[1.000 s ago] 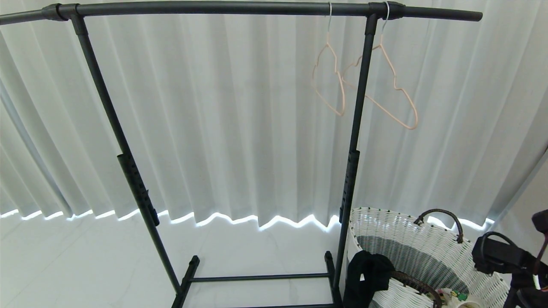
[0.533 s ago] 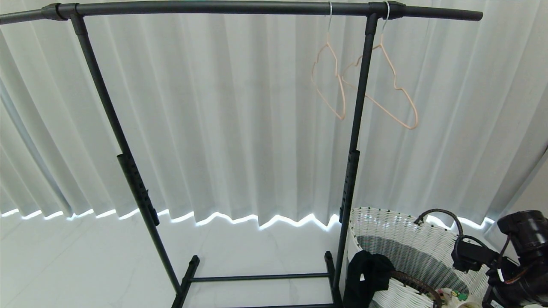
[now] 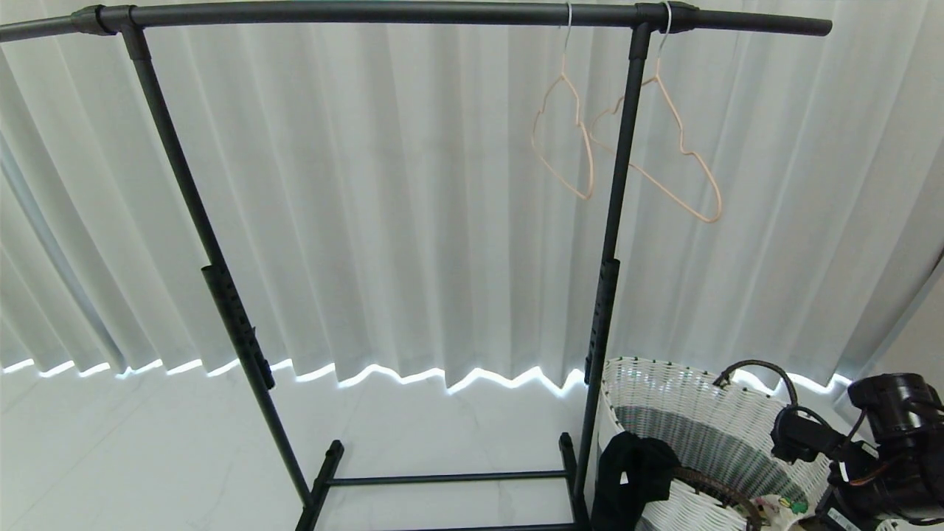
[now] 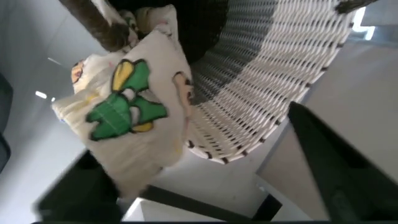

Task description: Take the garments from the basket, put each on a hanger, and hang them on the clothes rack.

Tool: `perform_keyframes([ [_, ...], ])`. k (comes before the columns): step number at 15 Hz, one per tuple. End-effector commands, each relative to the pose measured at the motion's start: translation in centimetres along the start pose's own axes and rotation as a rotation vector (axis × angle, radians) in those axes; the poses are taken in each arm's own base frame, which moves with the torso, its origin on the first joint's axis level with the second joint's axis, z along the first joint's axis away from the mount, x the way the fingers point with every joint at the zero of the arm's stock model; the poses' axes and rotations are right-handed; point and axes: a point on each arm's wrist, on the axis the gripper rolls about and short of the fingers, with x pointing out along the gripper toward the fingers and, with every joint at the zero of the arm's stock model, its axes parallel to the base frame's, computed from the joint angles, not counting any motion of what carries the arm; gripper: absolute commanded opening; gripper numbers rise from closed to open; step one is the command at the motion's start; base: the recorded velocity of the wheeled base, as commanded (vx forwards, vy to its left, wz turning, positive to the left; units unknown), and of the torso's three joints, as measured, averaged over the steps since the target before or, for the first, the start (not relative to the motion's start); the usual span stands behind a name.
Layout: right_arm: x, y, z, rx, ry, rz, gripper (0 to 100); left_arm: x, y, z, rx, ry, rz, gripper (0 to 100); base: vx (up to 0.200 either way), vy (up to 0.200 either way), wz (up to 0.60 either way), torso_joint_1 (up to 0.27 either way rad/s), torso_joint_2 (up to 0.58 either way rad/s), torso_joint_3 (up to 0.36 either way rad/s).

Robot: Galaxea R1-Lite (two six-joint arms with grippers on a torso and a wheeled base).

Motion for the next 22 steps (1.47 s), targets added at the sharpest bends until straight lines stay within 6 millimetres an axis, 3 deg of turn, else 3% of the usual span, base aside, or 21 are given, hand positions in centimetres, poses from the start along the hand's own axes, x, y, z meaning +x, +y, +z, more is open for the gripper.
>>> perform_keyframes([
  [1, 0.3, 0.4, -0.5, 0.001, 0.010, 0.008, 0, 0.0, 0.0, 0.0, 0.000, 0.000, 0.000, 100, 0.000, 0.000, 0.00, 0.000, 0.00, 0.000],
  [4, -0.6, 0.5, -0.6, -0.001, -0.022, -0.047, 0, 0.0, 0.0, 0.0, 0.001, 0.000, -0.002, 100, 0.000, 0.000, 0.00, 0.000, 0.00, 0.000],
  [8, -5.8, 0.2, -0.4, 0.009, -0.124, -0.129, 0, 0.0, 0.0, 0.0, 0.004, 0.000, 0.000, 100, 0.000, 0.000, 0.00, 0.000, 0.00, 0.000],
  [10, -11.0, -0.1, 0.4, 0.050, -0.161, -0.129, 0, 0.0, 0.0, 0.0, 0.004, 0.000, 0.000, 100, 0.000, 0.000, 0.00, 0.000, 0.00, 0.000],
  [13, -20.8, 0.0, 1.0, 0.103, -0.221, -0.138, 0, 0.0, 0.0, 0.0, 0.004, 0.000, 0.000, 100, -0.067, 0.000, 0.00, 0.001, 0.00, -0.001],
  [16, -26.4, -0.6, 1.0, 0.101, -0.275, -0.158, 0, 0.0, 0.0, 0.0, 0.006, 0.001, 0.000, 100, -0.200, 0.000, 0.00, 0.007, 0.00, 0.001],
  [22, -27.7, 0.0, 1.9, 0.084, -0.365, -0.121, 0, 0.0, 0.0, 0.0, 0.005, 0.001, -0.003, 100, -0.200, 0.000, 0.00, 0.004, 0.00, 0.003],
])
